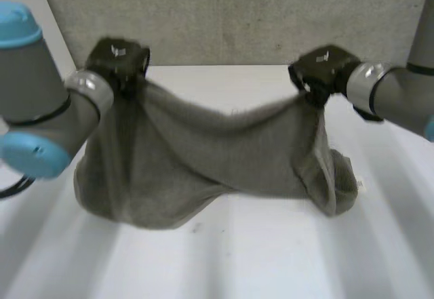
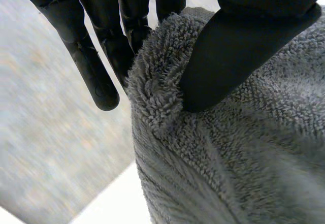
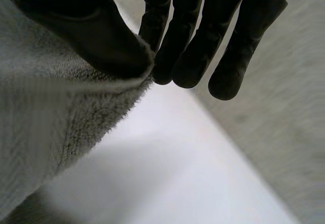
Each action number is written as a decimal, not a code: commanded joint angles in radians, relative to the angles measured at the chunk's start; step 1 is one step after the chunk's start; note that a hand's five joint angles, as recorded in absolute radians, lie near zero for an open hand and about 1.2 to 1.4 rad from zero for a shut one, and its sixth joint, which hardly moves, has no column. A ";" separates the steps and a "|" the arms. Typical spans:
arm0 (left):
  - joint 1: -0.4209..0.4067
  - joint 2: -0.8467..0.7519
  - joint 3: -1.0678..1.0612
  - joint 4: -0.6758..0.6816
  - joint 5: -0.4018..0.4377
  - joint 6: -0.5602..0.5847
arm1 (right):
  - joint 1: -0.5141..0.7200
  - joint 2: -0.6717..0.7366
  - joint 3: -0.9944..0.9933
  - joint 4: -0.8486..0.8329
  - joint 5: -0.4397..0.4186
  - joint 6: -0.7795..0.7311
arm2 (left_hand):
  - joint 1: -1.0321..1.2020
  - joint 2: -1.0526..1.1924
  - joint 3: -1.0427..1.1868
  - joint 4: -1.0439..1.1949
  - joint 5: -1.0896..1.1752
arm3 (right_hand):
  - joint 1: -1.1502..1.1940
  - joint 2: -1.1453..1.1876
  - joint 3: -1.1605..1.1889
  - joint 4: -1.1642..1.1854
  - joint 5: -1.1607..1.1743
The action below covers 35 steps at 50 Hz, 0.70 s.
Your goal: Fold the towel.
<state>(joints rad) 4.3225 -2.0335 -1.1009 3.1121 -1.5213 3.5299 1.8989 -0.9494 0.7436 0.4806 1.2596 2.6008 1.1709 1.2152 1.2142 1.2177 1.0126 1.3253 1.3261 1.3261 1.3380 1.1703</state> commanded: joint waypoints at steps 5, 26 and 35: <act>0.008 -0.027 0.386 0.160 -0.097 -0.147 | 0.000 0.052 -0.420 -0.287 -0.009 0.027 | 0.225 0.181 0.182 0.179 0.209 | 0.071 0.070 0.070 0.058 0.051; 0.078 0.199 -0.323 0.160 -0.125 -0.164 | -0.012 0.054 -0.089 0.076 -0.258 -0.257 | 0.225 0.181 0.182 0.179 0.209 | 0.071 0.070 0.070 0.058 0.051; 0.095 0.197 -0.549 0.207 -0.105 -0.161 | -0.009 0.175 0.157 0.028 -0.194 -0.339 | 0.225 0.181 0.182 0.179 0.209 | 0.071 0.070 0.070 0.058 0.051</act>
<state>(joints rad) 4.4141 -1.8306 -1.5487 3.2827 -1.6423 3.3682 1.8872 -0.8353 0.7779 0.5764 1.0175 2.2535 1.1709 1.2155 1.2144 1.2177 1.0126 1.3255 1.3261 1.3261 1.3380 1.1704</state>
